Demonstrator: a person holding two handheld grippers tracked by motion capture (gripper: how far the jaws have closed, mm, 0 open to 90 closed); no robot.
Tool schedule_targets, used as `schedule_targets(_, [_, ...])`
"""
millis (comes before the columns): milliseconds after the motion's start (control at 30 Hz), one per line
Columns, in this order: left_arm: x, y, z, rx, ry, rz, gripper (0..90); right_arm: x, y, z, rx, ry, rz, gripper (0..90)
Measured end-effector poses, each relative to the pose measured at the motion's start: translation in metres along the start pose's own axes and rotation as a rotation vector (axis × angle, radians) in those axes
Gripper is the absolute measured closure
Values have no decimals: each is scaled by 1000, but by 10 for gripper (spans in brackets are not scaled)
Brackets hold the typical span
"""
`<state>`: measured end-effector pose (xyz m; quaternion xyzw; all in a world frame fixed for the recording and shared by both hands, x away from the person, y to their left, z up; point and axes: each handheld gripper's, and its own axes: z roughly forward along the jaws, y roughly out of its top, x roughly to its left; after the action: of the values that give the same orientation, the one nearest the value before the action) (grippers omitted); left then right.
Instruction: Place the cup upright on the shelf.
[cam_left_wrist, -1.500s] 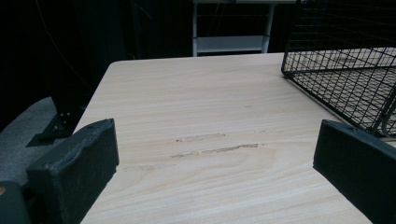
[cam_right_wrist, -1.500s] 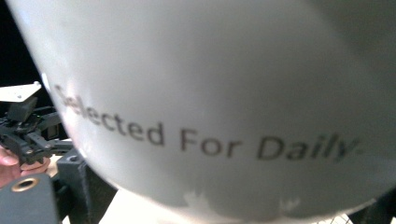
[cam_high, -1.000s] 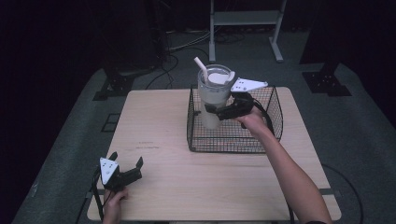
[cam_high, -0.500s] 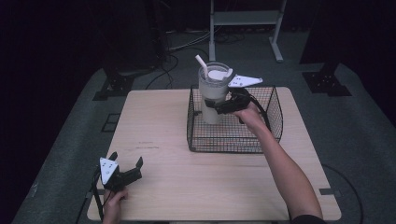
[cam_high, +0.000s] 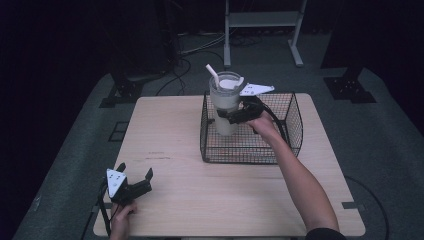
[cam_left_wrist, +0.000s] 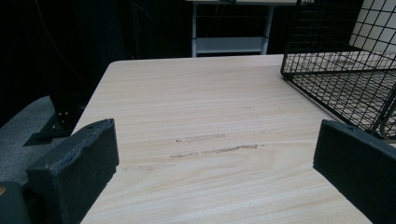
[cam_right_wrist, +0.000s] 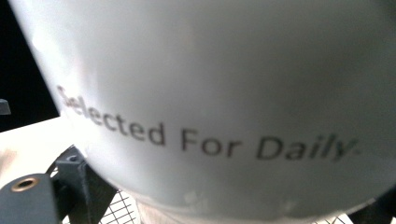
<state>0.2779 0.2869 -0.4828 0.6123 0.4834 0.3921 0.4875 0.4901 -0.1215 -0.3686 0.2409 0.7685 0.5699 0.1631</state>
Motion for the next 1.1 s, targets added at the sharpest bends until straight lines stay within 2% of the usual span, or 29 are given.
schedule_targets(233, [0, 0, 0, 1, -2, -2, 0, -5, -11, 9, 32, 2, 23, 80])
schedule_targets(533, [0, 0, 0, -2, 0, -1, 0, -9, -21, 20, 57, 6, 19, 79])
schedule_targets(700, [0, 0, 0, -2, -1, -1, 0, -10, -25, 26, 92, 6, 2, 79])
schedule_targets(767, [0, 0, 0, -1, -2, -1, 0, -11, -27, 27, 98, 8, 11, 79])
schedule_targets(900, [0, 0, 0, -3, -2, -1, 0, -14, -30, 31, 112, 31, 16, 78])
schedule_targets(1000, [0, 0, 0, -3, -1, -2, 0, -14, -33, 34, 134, 32, -3, 78])
schedule_targets(1100, [-1, 0, 0, -4, -2, -1, 0, -15, -35, 35, 140, 34, 0, 78])
